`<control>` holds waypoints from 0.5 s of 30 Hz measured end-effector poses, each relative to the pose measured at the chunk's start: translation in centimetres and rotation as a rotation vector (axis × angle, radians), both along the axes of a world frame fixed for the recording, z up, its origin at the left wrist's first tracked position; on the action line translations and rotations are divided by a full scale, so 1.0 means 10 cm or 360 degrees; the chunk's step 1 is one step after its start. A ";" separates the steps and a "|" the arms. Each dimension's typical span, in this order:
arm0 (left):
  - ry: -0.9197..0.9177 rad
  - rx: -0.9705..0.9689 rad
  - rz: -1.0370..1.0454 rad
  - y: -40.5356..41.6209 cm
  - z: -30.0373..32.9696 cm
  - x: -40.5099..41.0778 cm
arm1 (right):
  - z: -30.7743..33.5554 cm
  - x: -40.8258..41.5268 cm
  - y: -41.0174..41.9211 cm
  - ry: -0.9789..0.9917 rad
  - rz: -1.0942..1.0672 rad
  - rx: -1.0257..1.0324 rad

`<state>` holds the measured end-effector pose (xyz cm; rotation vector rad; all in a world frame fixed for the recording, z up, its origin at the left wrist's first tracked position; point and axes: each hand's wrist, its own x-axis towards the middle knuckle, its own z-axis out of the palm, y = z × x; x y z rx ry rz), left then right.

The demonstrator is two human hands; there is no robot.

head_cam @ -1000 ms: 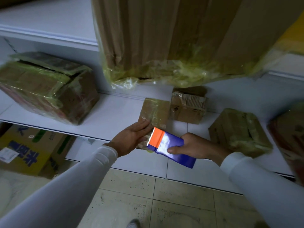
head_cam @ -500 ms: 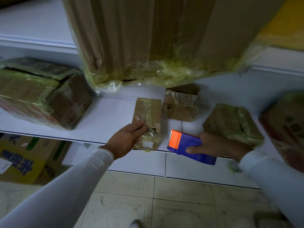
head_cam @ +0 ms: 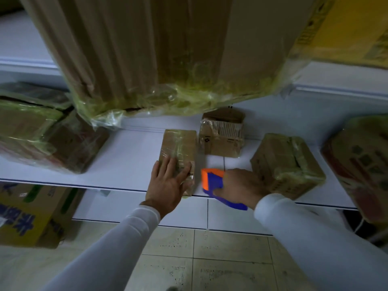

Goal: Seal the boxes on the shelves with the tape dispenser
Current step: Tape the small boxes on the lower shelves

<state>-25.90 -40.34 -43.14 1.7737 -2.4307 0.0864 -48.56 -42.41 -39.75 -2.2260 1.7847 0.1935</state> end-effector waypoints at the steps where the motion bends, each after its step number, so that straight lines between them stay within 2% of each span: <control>1: 0.0002 0.0015 -0.0011 0.02 0.00 0.00 | -0.03 -0.01 0.04 0.0088 0.0008 0.0002; 5: -0.0001 0.0049 0.0055 0.00 0.04 -0.06 | -0.21 -0.11 0.25 -0.0077 -0.0267 0.0259; 10: 0.0093 0.0032 0.0356 -0.07 0.12 -0.34 | -0.09 -0.16 0.27 -0.0443 -0.0458 0.0250; 15: 0.0176 0.0030 0.0230 0.06 0.08 -0.14 | -0.01 -0.38 0.38 -0.0808 -0.0555 0.0347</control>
